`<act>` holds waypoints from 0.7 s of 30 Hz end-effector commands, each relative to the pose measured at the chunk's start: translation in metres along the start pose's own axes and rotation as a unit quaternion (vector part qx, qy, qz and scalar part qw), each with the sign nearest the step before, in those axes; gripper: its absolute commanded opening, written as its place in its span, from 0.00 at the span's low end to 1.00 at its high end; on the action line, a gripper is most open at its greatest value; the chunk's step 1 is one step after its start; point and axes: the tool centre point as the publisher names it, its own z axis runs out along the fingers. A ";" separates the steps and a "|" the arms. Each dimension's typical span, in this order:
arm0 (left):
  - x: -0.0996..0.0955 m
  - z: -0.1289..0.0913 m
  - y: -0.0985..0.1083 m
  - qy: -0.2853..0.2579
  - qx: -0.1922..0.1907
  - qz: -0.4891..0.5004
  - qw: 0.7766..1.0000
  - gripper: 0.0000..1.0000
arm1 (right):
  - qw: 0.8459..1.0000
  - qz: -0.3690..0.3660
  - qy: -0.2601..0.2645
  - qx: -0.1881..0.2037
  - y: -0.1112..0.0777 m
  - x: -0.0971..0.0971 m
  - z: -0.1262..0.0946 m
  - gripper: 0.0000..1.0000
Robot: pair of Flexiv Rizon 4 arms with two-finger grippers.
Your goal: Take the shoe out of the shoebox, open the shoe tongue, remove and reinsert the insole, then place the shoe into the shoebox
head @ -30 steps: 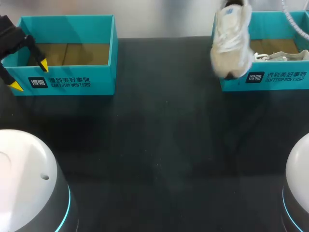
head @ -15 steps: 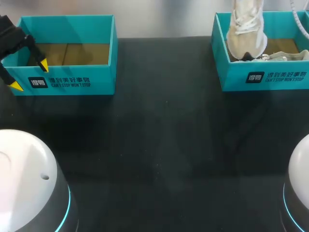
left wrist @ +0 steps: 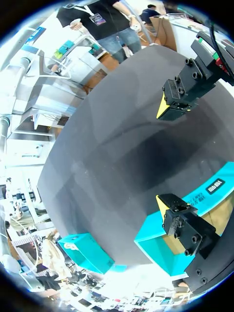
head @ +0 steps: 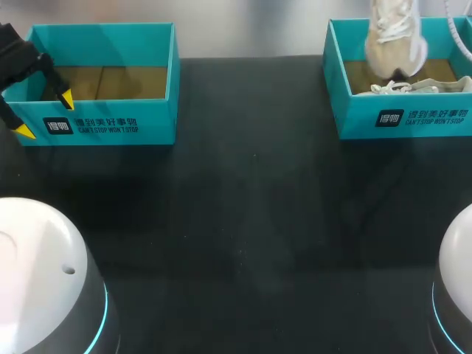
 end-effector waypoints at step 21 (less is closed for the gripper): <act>0.000 -0.001 0.001 0.002 0.000 0.000 1.000 1.00 | 0.975 0.201 0.080 0.056 -0.055 -0.076 0.101 0.00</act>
